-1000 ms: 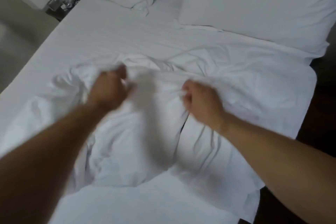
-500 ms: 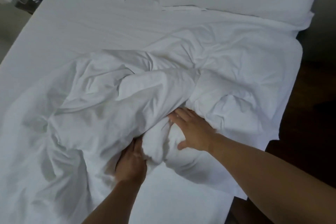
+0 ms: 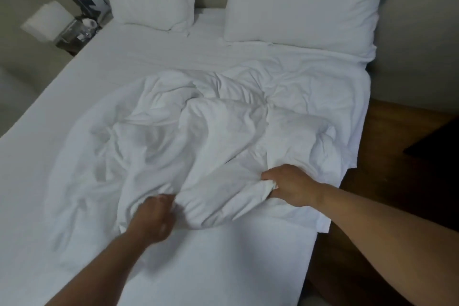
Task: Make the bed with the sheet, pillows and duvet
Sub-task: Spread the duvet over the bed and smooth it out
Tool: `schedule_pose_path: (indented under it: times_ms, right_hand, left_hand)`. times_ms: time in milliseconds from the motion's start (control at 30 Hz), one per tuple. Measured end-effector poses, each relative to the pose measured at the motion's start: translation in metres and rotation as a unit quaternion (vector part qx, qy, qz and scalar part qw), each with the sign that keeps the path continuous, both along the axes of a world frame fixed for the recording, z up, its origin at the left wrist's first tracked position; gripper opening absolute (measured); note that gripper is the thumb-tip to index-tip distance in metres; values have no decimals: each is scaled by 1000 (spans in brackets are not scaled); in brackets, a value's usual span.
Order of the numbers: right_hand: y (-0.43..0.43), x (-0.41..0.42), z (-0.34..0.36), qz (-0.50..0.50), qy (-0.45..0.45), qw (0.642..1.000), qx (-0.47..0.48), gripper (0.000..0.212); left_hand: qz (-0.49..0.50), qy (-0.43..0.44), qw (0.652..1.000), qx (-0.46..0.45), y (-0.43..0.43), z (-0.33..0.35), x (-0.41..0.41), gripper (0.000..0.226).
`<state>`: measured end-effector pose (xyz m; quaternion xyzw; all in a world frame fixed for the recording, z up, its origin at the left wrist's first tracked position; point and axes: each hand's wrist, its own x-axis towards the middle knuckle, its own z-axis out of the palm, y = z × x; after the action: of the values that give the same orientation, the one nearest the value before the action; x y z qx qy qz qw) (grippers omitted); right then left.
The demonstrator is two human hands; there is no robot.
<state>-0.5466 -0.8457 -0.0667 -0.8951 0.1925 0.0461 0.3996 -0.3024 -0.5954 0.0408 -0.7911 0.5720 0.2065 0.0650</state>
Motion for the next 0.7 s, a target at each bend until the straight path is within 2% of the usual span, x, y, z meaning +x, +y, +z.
schedule_pose_path:
  times_ms: [100,133,167,233,267,333,433,500,567,633,667,700]
  right_hand:
    - [41,-17,62,32,-16,999,3,17]
    - [54,-20,83,40,-13,999,-1,15]
    - [65,-23,103,51,-7,999,-6,12]
    - [82,-27,144,66,-1,998,-21,20]
    - [87,-29,166,66,1,998,-22,22]
    - [92,-35,207,67,-1,998,-22,21]
    - [92,-37,251,50,-19,998,-26,21]
    - [83,-32,265,8,-58,998,-31,21]
    - [66,-19,262,-50,-116,989,-78,18]
    - [44,2,239,-133,-142,965,-176,15]
    - [34,13,222,-194,-125,945,-230,16]
    - [29,25,202,-261,-83,921,-278,27]
  left_hand:
    - [25,4,999,43,26,58,3,85]
    - [14,31,998,52,36,75,3,84]
    - [14,46,997,64,43,94,-1,72]
    - [33,53,994,85,58,137,-5,27]
    - [41,72,991,106,63,159,-5,14]
    - [30,138,983,117,69,207,1,22]
    - [12,130,990,57,64,271,20,11]
    - [16,80,997,12,44,294,40,19]
    - [23,-39,998,-43,14,290,56,24]
    - [68,-187,968,-150,-16,258,60,33]
    - [94,-230,947,-205,-27,234,58,34]
    - [118,-246,930,-246,-33,204,52,32]
